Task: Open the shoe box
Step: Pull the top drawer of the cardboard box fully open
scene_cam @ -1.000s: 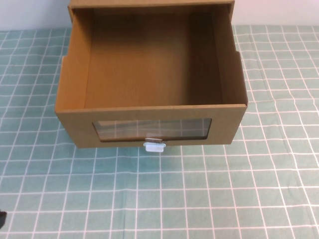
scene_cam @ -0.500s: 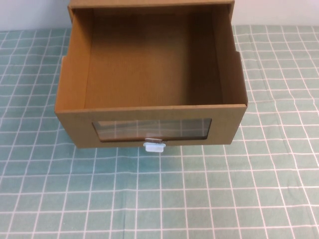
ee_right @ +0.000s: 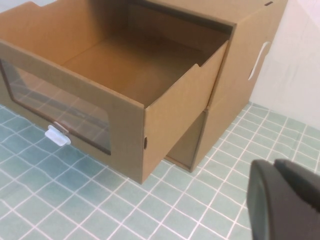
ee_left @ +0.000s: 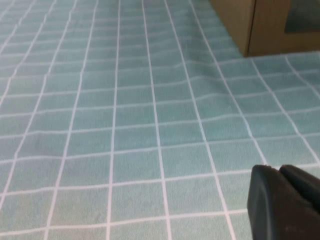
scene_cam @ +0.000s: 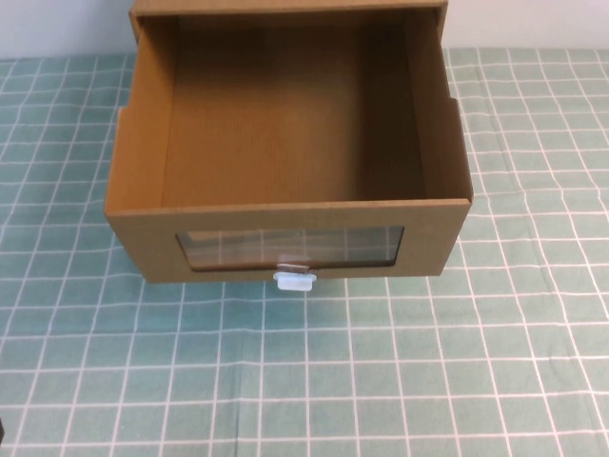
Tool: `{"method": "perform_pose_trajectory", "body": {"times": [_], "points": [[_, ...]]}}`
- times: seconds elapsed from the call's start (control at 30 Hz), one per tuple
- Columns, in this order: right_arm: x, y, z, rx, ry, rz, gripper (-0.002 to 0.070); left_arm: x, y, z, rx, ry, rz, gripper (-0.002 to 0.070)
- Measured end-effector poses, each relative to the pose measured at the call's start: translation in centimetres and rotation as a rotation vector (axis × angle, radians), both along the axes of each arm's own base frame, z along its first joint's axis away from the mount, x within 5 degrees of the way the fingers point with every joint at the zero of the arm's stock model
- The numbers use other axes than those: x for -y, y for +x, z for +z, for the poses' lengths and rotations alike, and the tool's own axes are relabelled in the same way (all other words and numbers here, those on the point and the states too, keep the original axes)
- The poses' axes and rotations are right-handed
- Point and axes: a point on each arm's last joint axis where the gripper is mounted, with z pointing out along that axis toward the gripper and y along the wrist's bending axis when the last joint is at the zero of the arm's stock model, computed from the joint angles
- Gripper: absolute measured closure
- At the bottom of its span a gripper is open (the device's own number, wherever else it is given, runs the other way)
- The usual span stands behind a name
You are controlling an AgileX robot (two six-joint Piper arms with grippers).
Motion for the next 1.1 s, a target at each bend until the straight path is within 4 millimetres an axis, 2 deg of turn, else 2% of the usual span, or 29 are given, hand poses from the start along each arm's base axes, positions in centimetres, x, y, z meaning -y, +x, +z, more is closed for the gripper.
{"method": "perform_pose_trajectory", "body": {"times": [0.83, 1.0, 1.1], "points": [[0.4, -0.1, 0.0, 0.008, 0.015, -0.013, 0.069, 0.0, 0.0, -0.1, -0.015, 0.02, -0.005, 0.068], [2.1, -0.4, 0.1, 0.026, 0.041, -0.202, 0.069, 0.0, 0.0, -0.1, -0.015, 0.02, -0.005, 0.068], [3.2, -0.7, 0.1, 0.033, 0.04, -0.395, 0.069, 0.0, 0.0, -0.1, -0.015, 0.026, -0.007, 0.068]]}}
